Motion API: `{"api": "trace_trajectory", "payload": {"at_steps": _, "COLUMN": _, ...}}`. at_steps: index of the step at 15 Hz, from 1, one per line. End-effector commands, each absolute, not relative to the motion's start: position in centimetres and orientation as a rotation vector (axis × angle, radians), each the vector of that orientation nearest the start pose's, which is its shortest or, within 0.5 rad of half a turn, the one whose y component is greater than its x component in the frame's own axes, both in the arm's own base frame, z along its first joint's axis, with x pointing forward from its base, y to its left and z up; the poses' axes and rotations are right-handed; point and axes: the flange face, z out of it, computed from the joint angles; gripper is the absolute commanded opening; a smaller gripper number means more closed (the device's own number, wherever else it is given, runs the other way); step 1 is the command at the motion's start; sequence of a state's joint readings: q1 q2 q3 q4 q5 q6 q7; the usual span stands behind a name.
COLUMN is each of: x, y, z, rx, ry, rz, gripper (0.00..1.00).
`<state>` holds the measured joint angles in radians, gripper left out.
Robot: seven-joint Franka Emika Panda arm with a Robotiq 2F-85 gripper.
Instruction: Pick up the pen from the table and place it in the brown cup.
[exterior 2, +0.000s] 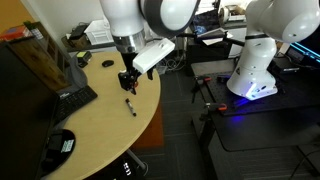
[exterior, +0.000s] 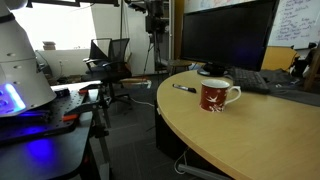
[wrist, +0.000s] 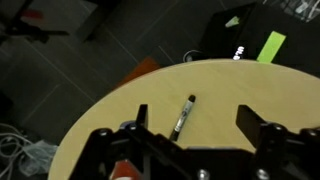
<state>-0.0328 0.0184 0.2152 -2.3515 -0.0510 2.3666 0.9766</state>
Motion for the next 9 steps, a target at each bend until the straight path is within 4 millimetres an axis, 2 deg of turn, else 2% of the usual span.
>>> {"api": "trace_trajectory", "payload": {"at_steps": 1, "x": 54.0, "y": 7.7, "z": 27.5, "rx": -2.814, "ry": 1.454, "rz": 0.070, "gripper": 1.00}}
{"api": "trace_trajectory", "payload": {"at_steps": 4, "x": 57.3, "y": 6.3, "z": 24.2, "rx": -2.665, "ry": 1.655, "rz": 0.149, "gripper": 1.00}}
{"api": "trace_trajectory", "payload": {"at_steps": 7, "x": 60.0, "y": 5.7, "z": 21.7, "rx": -2.589, "ry": 1.673, "rz": 0.163, "gripper": 1.00}}
{"api": "trace_trajectory", "payload": {"at_steps": 9, "x": 61.1, "y": 5.4, "z": 20.8, "rx": -2.581, "ry": 1.653, "rz": 0.138, "gripper": 1.00}}
